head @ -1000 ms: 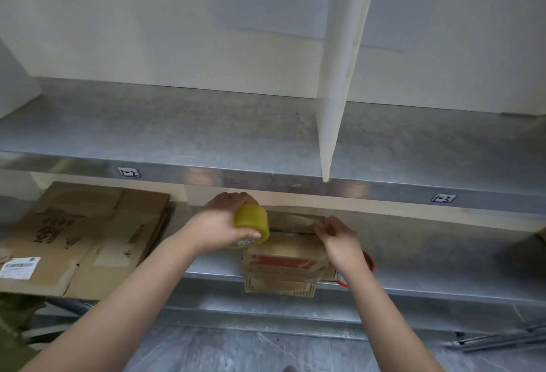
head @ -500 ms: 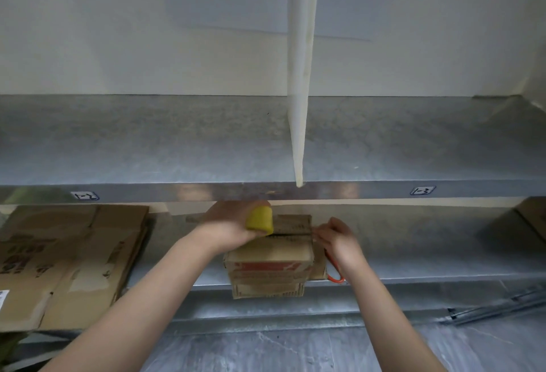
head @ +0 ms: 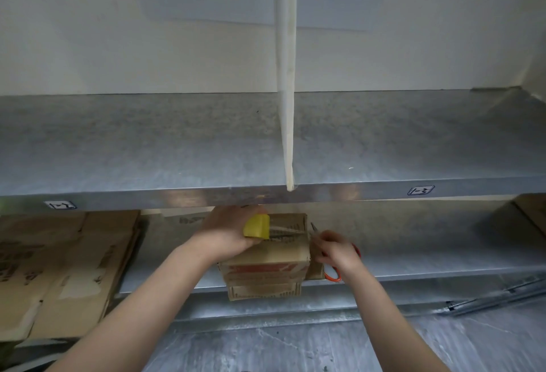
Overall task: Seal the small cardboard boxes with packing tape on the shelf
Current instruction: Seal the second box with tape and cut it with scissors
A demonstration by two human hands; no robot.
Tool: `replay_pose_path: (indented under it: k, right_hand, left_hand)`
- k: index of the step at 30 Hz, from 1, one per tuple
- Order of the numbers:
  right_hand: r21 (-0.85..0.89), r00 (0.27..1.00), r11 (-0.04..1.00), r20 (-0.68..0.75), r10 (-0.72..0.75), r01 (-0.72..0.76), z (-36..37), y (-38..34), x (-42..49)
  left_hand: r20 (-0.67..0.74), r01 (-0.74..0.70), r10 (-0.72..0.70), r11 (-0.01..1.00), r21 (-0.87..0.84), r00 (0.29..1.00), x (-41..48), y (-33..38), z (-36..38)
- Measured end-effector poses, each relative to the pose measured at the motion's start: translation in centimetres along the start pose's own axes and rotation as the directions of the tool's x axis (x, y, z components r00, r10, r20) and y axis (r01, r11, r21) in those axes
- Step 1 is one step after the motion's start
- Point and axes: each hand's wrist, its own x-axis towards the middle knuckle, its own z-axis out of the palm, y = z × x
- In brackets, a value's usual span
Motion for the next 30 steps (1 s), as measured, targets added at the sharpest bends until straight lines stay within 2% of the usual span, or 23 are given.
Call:
replay_pose_path:
  k: [5,8,10,12,15,18,20,23,30]
  right_hand:
    - [0.167,0.999,0.985,-0.009,0.053,-0.050,1.8,0.9,0.4]
    - [-0.025,0.982,0.999,-0.182,-0.051,0.047,3.0,1.4,0.1]
    - [-0.177,0.935,0.972,-0.291,-0.202,0.155,3.6,1.4,-0.6]
    - [-0.292,0.880,0.926,-0.339,-0.334,0.239,3.9,1.5,-1.5]
    - [-0.375,0.878,0.871,-0.230,-0.419,0.317,3.9,1.8,-3.3]
    - [-0.330,0.922,0.878,-0.051,-0.383,0.346,3.3,2.2,-4.7]
    - [-0.409,0.921,0.835,0.039,-0.387,0.369,3.0,2.1,-5.0]
    - [-0.532,0.899,0.751,0.046,-0.436,0.391,3.1,1.0,-4.7]
    - [-0.575,0.869,0.694,0.062,-0.490,0.433,3.3,0.2,-3.9]
  left_hand:
    - [-0.005,0.009,-0.009,0.999,-0.047,1.000,-0.1,-0.3,0.1]
    - [0.012,0.026,-0.026,0.998,-0.051,1.000,-0.2,-0.5,0.2]
    - [0.002,0.029,-0.029,0.999,-0.046,1.000,-0.2,-0.6,0.2]
    - [-0.012,0.030,-0.030,0.999,-0.038,0.999,-0.1,-0.5,0.3]
    - [-0.020,0.032,-0.032,0.999,-0.033,0.999,0.0,-0.5,0.3]
    - [-0.024,0.022,-0.022,0.999,-0.040,0.999,-0.1,-0.6,0.3]
    - [-0.020,0.014,-0.015,0.999,-0.048,1.000,-0.1,-0.6,0.2]
    - [-0.017,0.013,-0.015,0.998,-0.065,1.000,-0.1,-0.4,-0.1]
    - [0.014,-0.002,0.003,0.999,-0.034,1.000,-1.2,-1.1,-0.5]
